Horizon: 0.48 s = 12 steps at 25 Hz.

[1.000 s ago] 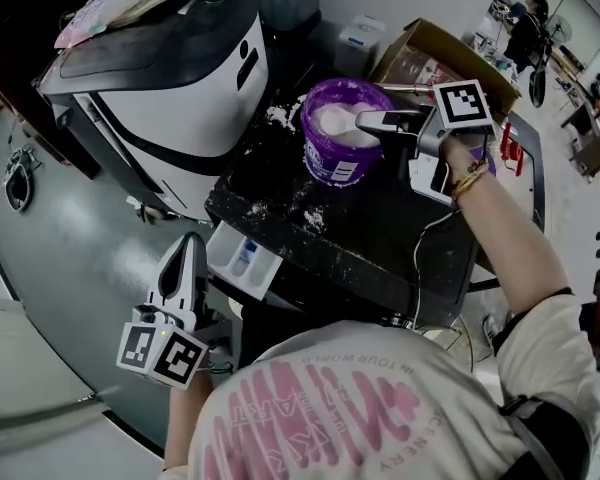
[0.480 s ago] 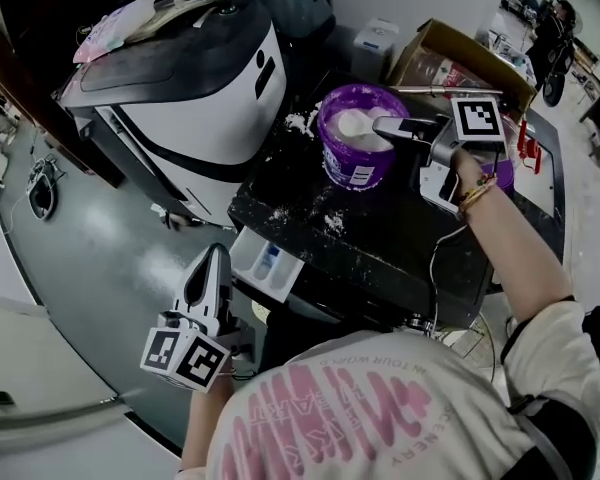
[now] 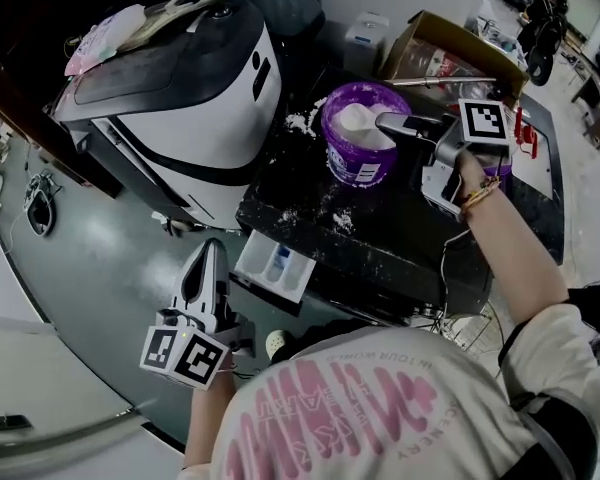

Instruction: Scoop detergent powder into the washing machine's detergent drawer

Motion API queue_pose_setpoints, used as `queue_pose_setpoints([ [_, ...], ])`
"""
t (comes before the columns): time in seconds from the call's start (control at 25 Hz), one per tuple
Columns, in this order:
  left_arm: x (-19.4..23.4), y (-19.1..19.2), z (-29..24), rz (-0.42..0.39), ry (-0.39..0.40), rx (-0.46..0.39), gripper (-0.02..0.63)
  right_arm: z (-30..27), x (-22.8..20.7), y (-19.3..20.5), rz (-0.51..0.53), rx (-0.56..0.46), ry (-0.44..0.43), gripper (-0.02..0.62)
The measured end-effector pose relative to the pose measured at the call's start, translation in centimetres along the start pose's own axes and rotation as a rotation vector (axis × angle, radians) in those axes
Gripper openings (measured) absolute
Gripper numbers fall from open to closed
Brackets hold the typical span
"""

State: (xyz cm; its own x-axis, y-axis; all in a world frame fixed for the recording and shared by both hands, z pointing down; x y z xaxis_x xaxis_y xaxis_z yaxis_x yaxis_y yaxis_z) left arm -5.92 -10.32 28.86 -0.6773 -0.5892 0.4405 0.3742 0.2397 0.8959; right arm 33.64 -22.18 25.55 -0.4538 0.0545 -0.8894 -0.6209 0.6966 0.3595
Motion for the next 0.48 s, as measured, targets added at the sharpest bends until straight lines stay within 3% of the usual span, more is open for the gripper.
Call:
queue_pose_setpoints([
  [0.48, 3.8, -3.8, -1.6, -0.012, 0.173, 0.068, 0.003, -1.3, 2.0, 3.4, -0.074, -0.129, 0.020, 0.006],
])
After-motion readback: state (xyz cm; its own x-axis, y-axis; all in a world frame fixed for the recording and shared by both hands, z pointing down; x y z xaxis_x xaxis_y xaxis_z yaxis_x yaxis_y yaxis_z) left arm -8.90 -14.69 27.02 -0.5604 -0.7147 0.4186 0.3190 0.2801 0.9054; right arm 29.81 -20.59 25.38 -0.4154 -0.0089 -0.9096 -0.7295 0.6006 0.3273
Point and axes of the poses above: the fingertips, and each gripper's own axes: z backward along the fingers, x to its left, y out of its underside, the point moved 8 cm from there along z, backward along the fingers, and after that the axes turned 7 degrees about y, right-handed, at the moved point
